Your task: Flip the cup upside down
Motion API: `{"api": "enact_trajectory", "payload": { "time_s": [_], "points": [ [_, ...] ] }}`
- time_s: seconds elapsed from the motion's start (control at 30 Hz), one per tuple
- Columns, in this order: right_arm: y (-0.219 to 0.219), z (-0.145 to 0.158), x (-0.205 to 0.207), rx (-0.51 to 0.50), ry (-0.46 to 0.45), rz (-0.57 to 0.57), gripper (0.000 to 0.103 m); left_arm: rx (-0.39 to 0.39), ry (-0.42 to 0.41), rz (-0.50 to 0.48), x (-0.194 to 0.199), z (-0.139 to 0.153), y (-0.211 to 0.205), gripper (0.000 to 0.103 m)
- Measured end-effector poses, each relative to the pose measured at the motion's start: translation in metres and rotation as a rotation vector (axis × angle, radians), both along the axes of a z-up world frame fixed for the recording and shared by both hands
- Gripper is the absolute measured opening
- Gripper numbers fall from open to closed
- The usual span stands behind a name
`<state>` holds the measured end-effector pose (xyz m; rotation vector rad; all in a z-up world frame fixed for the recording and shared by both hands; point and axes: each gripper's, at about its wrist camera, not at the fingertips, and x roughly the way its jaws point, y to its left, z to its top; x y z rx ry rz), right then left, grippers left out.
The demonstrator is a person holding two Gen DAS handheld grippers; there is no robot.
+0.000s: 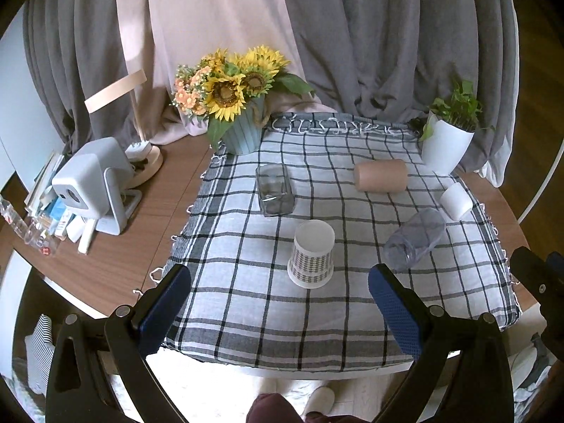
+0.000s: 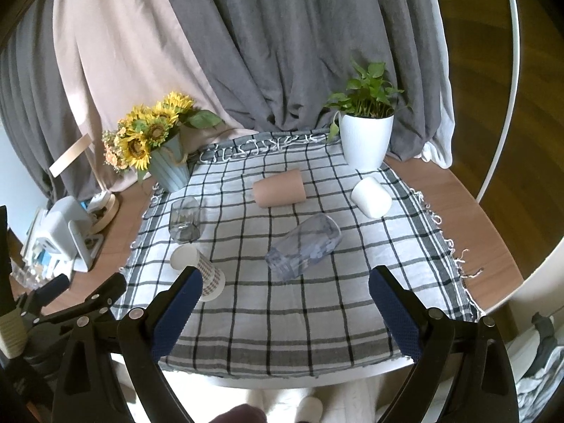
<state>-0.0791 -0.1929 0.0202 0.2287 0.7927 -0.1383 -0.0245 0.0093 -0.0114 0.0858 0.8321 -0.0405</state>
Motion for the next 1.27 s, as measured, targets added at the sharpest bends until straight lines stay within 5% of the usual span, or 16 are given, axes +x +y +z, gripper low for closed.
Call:
{"api": "enact_trajectory", "payload": {
  "time_s": [1.27],
  "points": [
    [-0.0007,-0.0016,0.0022,0.012,0.016,-0.011,0.096,-0.017,0.013,-0.012,0.0026,-0.0001,-0.0051,0.103]
  ]
}}
